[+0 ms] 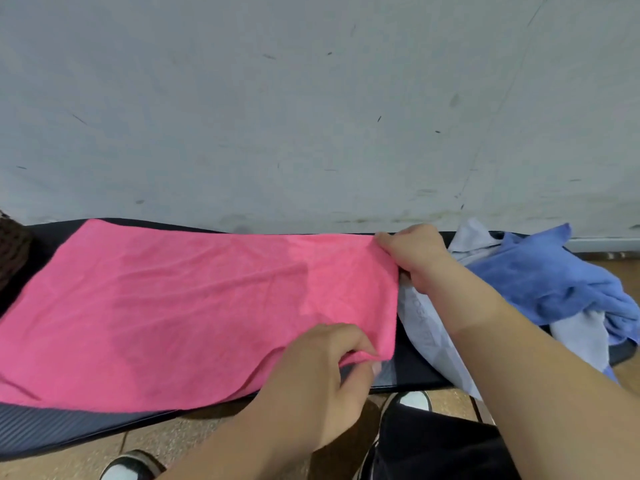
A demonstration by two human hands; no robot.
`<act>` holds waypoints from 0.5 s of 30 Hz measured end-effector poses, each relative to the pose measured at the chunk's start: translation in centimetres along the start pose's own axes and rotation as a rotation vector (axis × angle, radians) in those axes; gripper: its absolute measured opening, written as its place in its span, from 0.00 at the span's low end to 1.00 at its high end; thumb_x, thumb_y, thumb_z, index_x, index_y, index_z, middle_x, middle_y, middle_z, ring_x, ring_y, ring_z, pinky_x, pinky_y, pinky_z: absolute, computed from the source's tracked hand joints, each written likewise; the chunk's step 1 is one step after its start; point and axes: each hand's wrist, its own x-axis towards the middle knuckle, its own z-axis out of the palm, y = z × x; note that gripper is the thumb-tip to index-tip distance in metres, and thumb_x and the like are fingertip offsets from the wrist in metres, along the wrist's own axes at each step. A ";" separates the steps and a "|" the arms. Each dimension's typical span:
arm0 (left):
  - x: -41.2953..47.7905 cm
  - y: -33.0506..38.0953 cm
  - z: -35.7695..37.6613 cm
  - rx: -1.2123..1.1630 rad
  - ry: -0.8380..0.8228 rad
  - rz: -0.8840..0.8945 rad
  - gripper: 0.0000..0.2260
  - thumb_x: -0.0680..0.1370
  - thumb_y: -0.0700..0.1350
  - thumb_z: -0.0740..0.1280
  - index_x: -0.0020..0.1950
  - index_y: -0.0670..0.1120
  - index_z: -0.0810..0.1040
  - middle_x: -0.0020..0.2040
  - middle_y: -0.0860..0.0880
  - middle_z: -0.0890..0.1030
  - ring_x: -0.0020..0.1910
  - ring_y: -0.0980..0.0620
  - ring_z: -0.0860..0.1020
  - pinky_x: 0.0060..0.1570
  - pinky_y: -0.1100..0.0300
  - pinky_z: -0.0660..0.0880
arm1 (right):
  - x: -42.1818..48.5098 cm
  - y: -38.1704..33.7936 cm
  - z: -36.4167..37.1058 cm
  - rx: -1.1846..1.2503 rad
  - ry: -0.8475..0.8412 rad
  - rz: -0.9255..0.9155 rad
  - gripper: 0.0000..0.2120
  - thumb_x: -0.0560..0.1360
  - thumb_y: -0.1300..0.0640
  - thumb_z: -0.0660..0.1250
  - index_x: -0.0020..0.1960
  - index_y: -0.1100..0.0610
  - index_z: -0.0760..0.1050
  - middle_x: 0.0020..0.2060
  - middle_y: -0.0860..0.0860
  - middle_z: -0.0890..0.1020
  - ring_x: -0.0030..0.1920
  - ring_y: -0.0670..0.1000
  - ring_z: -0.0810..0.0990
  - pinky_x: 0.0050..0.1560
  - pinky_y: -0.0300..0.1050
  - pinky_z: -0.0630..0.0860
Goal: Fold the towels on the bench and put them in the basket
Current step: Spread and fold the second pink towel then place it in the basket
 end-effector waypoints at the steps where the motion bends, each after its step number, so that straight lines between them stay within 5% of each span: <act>1: -0.1 0.3 -0.1 -0.073 -0.013 -0.028 0.04 0.80 0.51 0.70 0.46 0.54 0.80 0.35 0.57 0.77 0.31 0.60 0.72 0.32 0.67 0.66 | -0.2 -0.4 0.0 0.018 -0.004 -0.012 0.22 0.76 0.61 0.71 0.30 0.54 0.63 0.25 0.51 0.64 0.28 0.52 0.62 0.22 0.35 0.62; 8: -0.1 -0.2 0.4 -0.238 -0.058 -0.054 0.06 0.83 0.50 0.67 0.47 0.52 0.77 0.30 0.53 0.71 0.29 0.58 0.67 0.32 0.64 0.63 | 0.2 -0.9 -0.6 0.048 0.027 -0.120 0.12 0.74 0.67 0.73 0.37 0.56 0.74 0.31 0.52 0.76 0.31 0.52 0.73 0.27 0.40 0.71; 11: 0.0 -0.9 0.9 -0.236 -0.087 -0.134 0.06 0.82 0.50 0.67 0.46 0.52 0.77 0.30 0.55 0.71 0.29 0.57 0.67 0.32 0.59 0.64 | 0.3 0.3 0.0 0.077 0.025 -0.099 0.16 0.71 0.75 0.68 0.37 0.55 0.80 0.35 0.54 0.82 0.35 0.53 0.77 0.35 0.44 0.75; 15: 0.2 -1.0 1.5 -0.272 -0.111 -0.219 0.06 0.82 0.52 0.68 0.46 0.52 0.78 0.31 0.55 0.73 0.30 0.56 0.69 0.34 0.59 0.66 | 0.7 1.3 0.4 0.126 0.021 -0.072 0.15 0.71 0.74 0.71 0.39 0.53 0.81 0.39 0.55 0.83 0.37 0.51 0.79 0.41 0.44 0.78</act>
